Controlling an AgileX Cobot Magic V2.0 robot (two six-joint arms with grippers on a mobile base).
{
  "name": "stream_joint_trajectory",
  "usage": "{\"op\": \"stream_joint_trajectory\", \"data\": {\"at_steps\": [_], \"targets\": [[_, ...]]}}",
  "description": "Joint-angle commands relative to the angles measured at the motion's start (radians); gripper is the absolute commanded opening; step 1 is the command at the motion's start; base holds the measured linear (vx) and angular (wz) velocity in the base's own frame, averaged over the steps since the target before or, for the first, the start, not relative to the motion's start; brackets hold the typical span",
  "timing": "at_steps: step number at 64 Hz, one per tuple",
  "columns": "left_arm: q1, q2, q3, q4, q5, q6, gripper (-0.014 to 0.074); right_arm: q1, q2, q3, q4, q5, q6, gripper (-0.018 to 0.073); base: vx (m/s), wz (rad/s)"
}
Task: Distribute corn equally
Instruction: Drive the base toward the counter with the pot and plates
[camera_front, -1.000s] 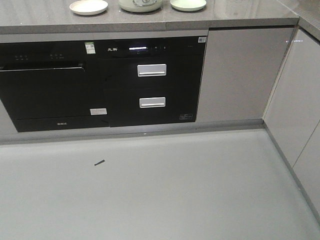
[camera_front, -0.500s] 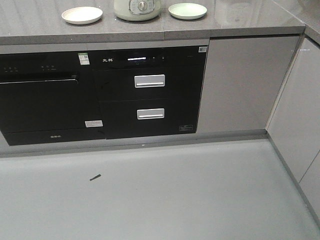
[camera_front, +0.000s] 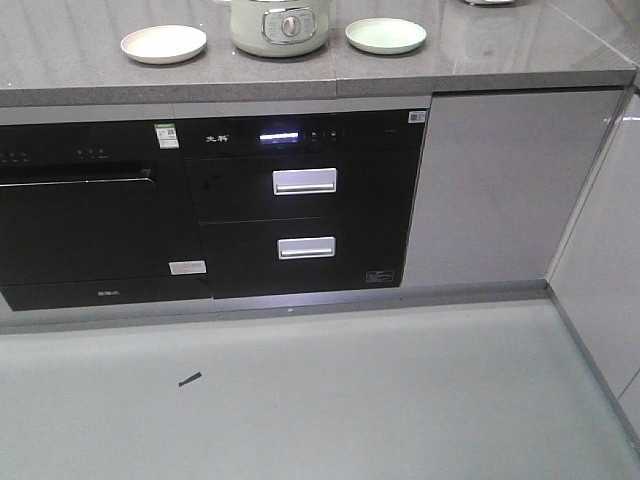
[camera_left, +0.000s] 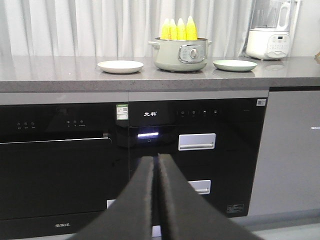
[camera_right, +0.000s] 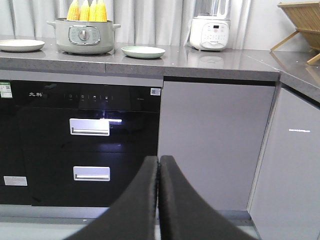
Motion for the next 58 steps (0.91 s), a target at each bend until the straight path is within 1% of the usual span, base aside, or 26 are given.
{"op": "stream_joint_trajectory", "data": {"at_steps": [1,58], "targets": [[0.0,-0.026,0.029,0.0,-0.071,-0.011,-0.0006,-0.003,-0.005,0.014,-0.007,-0.075,-0.005,-0.0008,0.18,0.05],[0.0,-0.026,0.029,0.0,-0.071,-0.011,-0.0006,-0.003,-0.005,0.014,-0.007,-0.075,-0.005,-0.0008,0.2,0.02]]}}
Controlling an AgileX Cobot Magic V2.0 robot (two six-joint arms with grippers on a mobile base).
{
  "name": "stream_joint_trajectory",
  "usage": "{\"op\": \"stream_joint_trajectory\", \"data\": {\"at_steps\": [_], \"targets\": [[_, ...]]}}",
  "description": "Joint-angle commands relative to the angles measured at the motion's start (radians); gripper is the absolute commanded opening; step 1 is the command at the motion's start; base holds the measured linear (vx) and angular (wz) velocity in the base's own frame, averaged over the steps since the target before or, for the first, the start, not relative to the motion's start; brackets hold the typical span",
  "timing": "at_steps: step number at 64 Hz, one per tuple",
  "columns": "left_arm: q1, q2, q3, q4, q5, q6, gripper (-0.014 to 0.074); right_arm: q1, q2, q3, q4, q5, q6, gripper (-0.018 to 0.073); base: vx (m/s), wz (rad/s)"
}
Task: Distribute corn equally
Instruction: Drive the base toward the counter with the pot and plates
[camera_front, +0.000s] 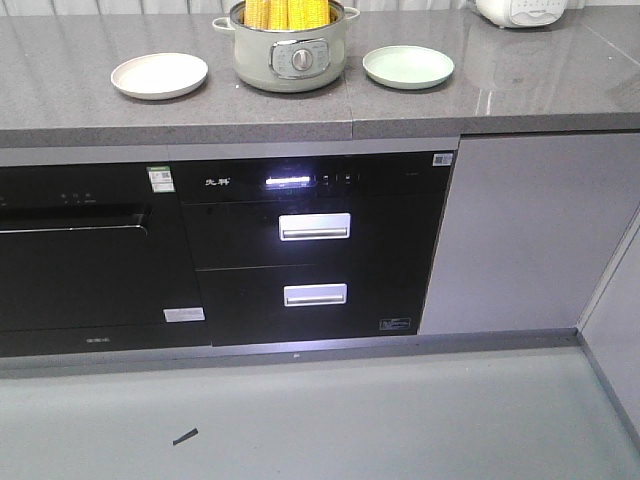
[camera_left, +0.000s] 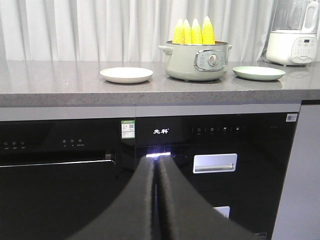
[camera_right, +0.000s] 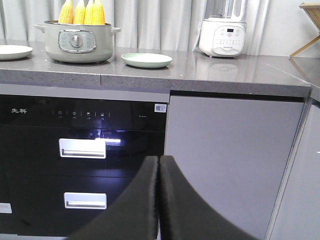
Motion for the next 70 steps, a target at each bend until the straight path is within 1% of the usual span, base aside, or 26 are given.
{"op": "stream_joint_trajectory", "data": {"at_steps": [1,70], "targets": [[0.0,-0.026,0.029,0.0,-0.071,-0.011,-0.0006,-0.003,-0.005,0.014,-0.007,-0.075,-0.005,-0.0008,0.21,-0.03],[0.0,-0.026,0.029,0.0,-0.071,-0.011,-0.0006,-0.003,-0.005,0.014,-0.007,-0.075,-0.005,-0.0008,0.22,-0.03]]}}
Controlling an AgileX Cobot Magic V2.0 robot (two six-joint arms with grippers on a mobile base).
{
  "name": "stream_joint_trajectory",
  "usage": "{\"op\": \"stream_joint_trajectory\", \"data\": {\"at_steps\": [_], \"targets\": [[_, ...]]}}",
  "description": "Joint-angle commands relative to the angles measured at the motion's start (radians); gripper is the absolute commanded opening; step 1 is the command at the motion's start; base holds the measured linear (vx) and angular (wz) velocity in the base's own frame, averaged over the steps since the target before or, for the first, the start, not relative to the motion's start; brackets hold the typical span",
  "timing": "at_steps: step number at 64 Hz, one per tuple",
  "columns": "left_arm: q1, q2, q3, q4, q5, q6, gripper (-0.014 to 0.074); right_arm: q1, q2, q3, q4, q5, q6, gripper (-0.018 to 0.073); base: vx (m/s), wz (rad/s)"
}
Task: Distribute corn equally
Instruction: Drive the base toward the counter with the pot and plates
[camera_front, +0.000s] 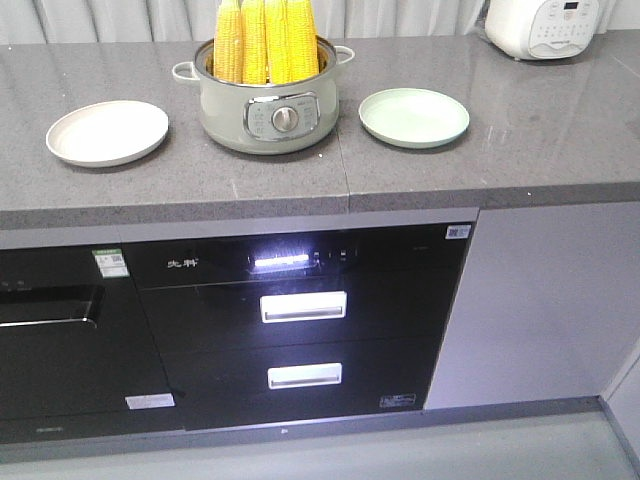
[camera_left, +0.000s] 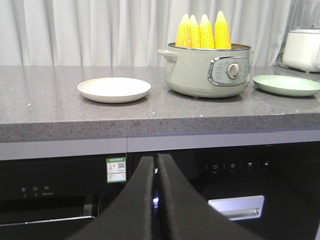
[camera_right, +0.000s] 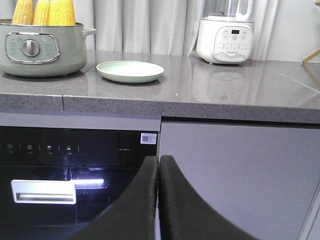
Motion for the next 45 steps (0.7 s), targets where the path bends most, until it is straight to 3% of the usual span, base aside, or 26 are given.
{"op": "stream_joint_trajectory", "data": {"at_steps": [1,45], "targets": [[0.0,-0.026,0.029,0.0,-0.071,-0.011,-0.0006,-0.003,-0.005,0.014,-0.007,-0.075,-0.005,-0.0008,0.24,0.02],[0.0,-0.026,0.029,0.0,-0.071,-0.011,-0.0006,-0.003,-0.005,0.014,-0.007,-0.075,-0.005,-0.0008,0.21,-0.01]]}}
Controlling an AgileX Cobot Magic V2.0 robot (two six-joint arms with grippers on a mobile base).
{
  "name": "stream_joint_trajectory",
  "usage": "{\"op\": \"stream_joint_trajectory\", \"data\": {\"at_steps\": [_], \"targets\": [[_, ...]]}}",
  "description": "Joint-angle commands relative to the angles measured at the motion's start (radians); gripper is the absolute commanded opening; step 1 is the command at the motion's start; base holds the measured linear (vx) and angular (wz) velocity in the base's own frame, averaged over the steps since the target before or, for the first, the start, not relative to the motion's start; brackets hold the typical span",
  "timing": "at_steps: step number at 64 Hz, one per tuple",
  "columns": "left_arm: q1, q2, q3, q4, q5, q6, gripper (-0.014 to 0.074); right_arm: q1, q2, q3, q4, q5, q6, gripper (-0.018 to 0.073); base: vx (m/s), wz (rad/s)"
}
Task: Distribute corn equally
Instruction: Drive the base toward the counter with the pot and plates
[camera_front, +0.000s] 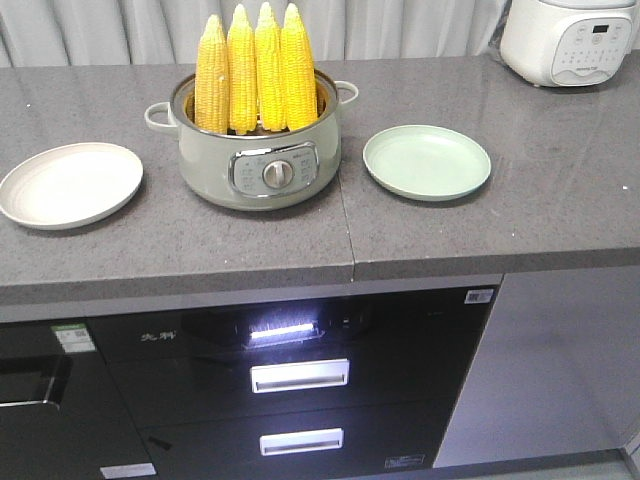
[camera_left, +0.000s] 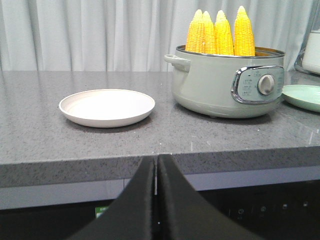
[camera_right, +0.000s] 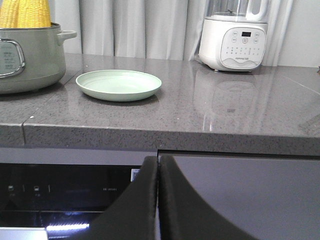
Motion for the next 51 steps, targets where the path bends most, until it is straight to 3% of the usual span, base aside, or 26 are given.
{"op": "stream_joint_trajectory", "data": {"at_steps": [1,51], "targets": [[0.0,-0.026,0.029,0.0,-0.071,-0.011,-0.0006,-0.003,-0.005,0.014,-0.007,-0.075,-0.005,-0.0008,0.18,-0.03],[0.0,-0.026,0.029,0.0,-0.071,-0.011,-0.0006,-0.003,-0.005,0.014,-0.007,-0.075,-0.005,-0.0008,0.14,0.01]]}}
